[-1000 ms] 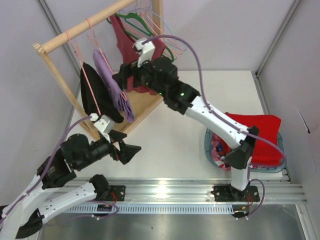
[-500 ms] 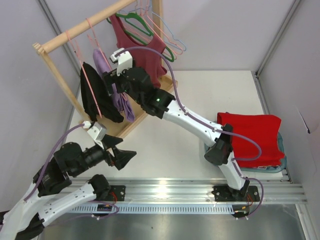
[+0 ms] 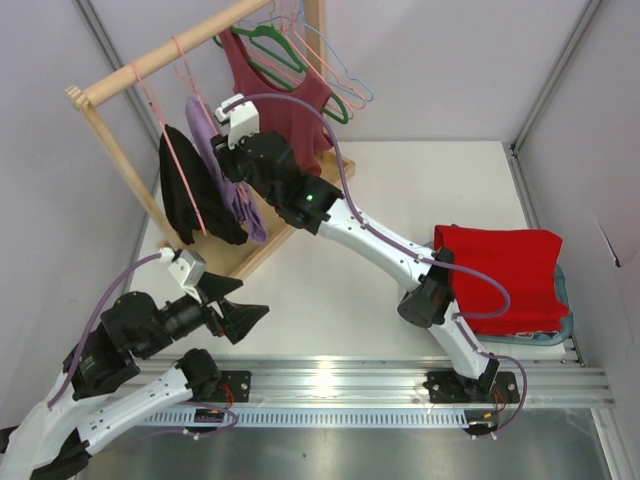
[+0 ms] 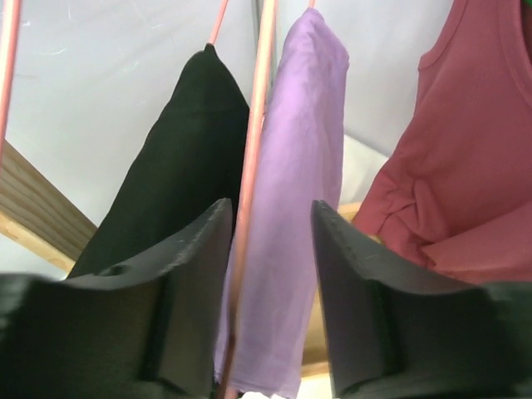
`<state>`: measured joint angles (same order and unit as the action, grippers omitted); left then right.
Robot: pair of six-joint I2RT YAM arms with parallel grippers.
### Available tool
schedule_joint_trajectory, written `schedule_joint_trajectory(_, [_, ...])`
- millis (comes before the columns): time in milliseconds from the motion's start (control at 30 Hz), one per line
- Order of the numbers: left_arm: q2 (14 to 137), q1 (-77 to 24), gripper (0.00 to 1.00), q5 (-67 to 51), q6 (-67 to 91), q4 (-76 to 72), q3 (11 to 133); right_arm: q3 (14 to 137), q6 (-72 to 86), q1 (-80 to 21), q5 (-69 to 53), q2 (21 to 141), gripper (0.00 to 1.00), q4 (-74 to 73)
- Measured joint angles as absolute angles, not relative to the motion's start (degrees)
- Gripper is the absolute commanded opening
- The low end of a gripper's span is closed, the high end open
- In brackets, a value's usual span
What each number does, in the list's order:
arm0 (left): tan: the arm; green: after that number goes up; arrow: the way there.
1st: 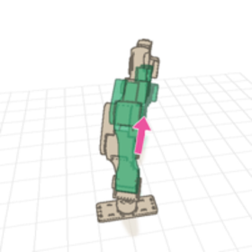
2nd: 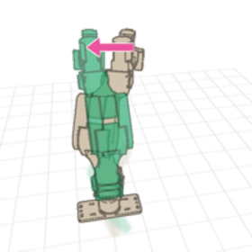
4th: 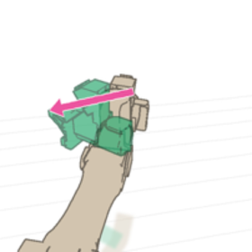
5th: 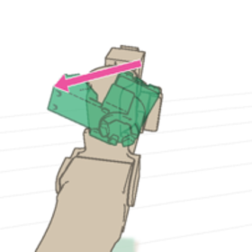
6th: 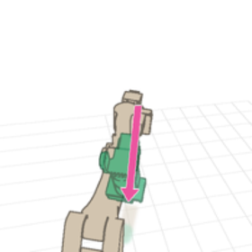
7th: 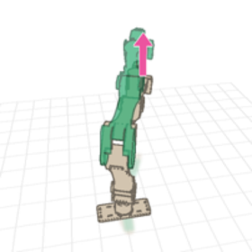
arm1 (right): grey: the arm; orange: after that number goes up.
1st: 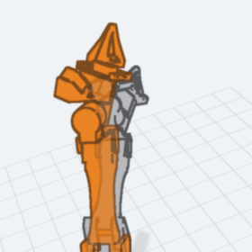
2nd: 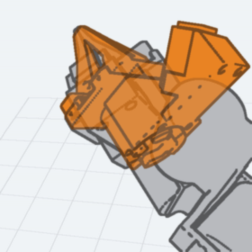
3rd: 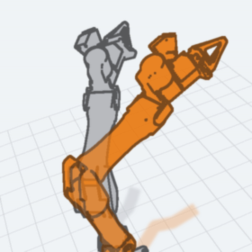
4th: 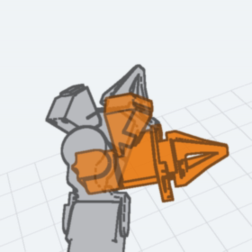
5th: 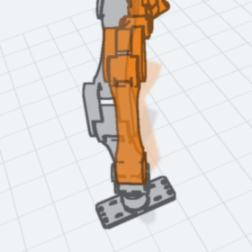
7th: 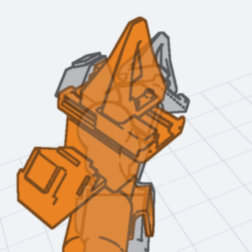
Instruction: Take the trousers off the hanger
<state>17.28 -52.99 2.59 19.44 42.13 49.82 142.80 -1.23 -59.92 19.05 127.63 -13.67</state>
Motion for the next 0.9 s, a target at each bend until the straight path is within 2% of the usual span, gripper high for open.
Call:
schedule_joint_trajectory(100, [17.3,-53.0,0.99,2.6,19.4,42.1,49.8,142.8,-1.1,-59.9,18.5,127.9,0.36,-13.8])
schedule_joint_trajectory(333, [18.0,-53.0,1.00,2.8,19.4,42.1,49.8,142.8,-1.1,-59.7,18.7,127.9,0.34,-13.8])
schedule_joint_trajectory(433, [18.2,-53.0,1.00,2.8,19.4,42.1,49.8,142.8,-0.9,-59.7,19.3,127.9,0.27,-13.9])
schedule_joint_trajectory(533, [18.4,-53.0,1.00,2.9,19.4,42.0,49.8,142.8,-0.7,-59.8,20.6,127.9,0.28,-14.0])
schedule_joint_trajectory(633, [18.4,-53.0,1.00,2.9,19.4,42.0,49.8,142.8,-0.6,-59.8,21.8,127.9,0.48,-14.4])
schedule_joint_trajectory(667, [18.4,-53.0,1.00,2.9,19.4,42.0,49.8,142.8,-0.4,-59.8,22.0,127.9,0.59,-14.5])
schedule_joint_trajectory(900, [18.4,-53.0,1.00,3.4,19.4,41.7,49.8,142.8,0.5,-59.7,23.2,127.8,0.67,-18.9])
